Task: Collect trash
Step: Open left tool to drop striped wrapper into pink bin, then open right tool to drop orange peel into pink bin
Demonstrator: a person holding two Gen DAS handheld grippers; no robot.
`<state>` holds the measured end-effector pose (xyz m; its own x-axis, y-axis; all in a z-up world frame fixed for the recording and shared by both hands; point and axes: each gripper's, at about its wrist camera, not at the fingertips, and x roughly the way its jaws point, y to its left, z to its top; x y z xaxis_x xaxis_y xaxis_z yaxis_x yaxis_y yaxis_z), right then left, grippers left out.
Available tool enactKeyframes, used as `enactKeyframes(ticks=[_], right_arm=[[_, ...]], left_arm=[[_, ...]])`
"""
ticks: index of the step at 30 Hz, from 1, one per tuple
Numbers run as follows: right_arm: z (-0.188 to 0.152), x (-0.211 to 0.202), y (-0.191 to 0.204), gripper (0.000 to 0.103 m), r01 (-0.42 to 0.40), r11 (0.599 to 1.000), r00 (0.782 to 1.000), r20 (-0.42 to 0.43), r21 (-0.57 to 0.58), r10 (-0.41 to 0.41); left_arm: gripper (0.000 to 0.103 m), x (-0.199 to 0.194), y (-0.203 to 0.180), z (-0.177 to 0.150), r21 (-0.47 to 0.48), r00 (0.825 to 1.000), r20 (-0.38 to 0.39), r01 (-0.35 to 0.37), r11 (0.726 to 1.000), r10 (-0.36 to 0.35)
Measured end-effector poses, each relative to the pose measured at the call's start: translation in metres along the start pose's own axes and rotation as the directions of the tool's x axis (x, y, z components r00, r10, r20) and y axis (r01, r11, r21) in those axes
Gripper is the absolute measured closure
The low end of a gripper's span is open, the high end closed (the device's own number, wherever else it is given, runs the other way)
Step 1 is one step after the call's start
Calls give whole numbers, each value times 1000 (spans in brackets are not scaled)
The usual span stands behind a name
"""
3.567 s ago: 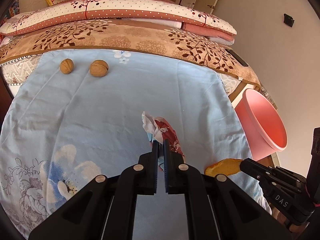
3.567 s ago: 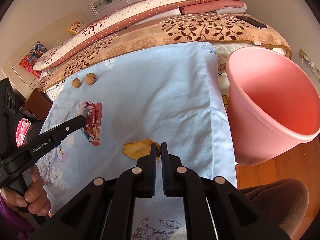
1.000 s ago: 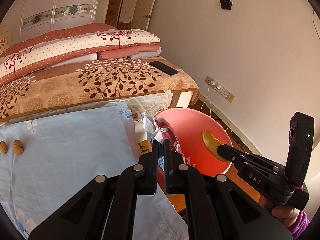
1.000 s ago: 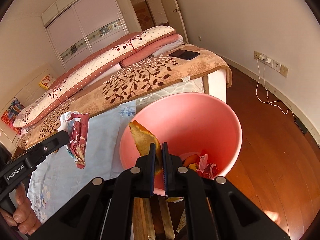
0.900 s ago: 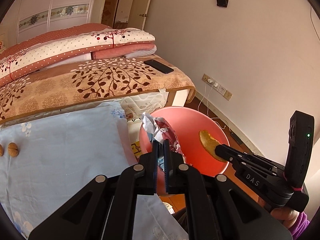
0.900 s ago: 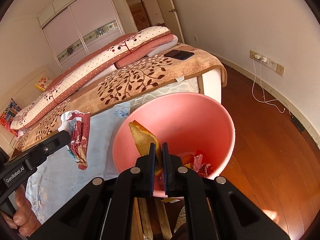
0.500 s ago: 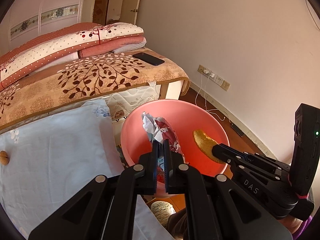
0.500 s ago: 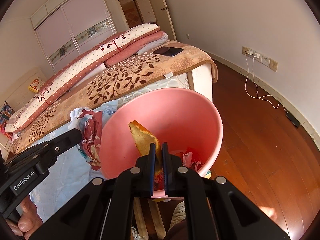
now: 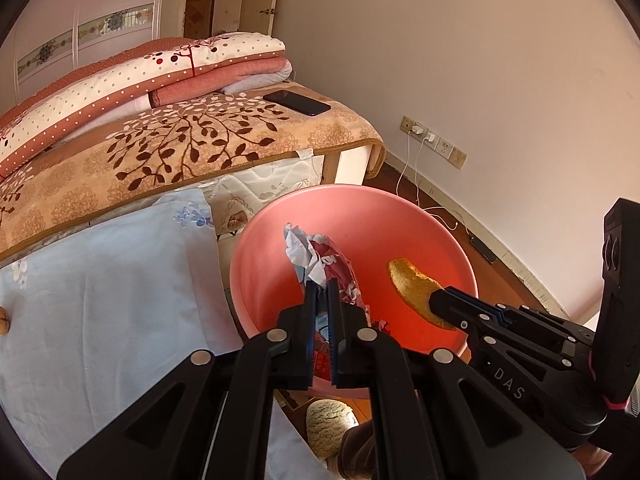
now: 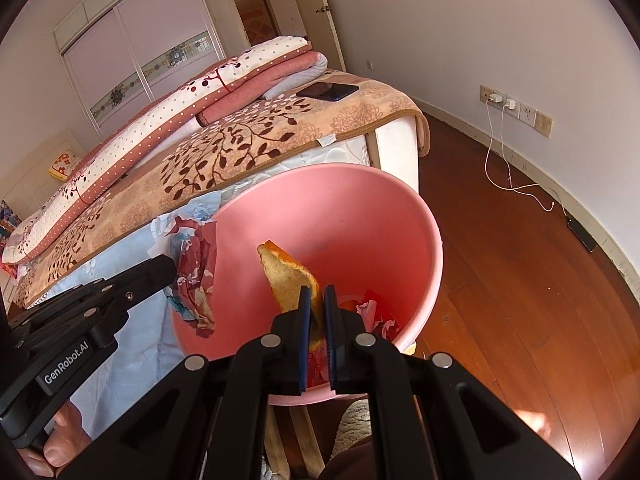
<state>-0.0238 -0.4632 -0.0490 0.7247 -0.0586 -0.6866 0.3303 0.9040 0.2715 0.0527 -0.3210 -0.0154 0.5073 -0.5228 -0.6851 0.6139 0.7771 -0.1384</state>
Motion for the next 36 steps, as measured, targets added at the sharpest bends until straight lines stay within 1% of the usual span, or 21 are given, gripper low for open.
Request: enactKeyframes(ticks=[13,15,17,19,31,33,36], right_arm=[[-1,8,0,97,6,1000,1000,-15,-1,-6],[-2,9,0,97,5,1000,1000,-15,0,-5],[-2,9,1,97,6,1000,1000,-14,1,-6],[-1,9,0,97,7,1000,1000,-14,0,-7],[-2,7,-1,97,9,1000,1000,-9,4,-9],[-2,7,-1,96,8,1000,1000,-9,7,-8],[-1,3,-2,90,11,1000,1000,0,11,-11]], left_arm=[[97,12,4,-2,-7,999,-35,-21,1000,21],[94,12,5,-2,-8,999,-39,-21,1000,20],[79,11,7,-2,-19,999,-36,-14,1000,13],[74,10,7,-2,-29,1000,-31,-6,1000,5],[74,7,6,-2,-28,1000,-27,-9,1000,9],[74,6,6,-2,-30,1000,-25,-10,1000,10],[74,5,7,-3,-34,1000,-23,-13,999,13]])
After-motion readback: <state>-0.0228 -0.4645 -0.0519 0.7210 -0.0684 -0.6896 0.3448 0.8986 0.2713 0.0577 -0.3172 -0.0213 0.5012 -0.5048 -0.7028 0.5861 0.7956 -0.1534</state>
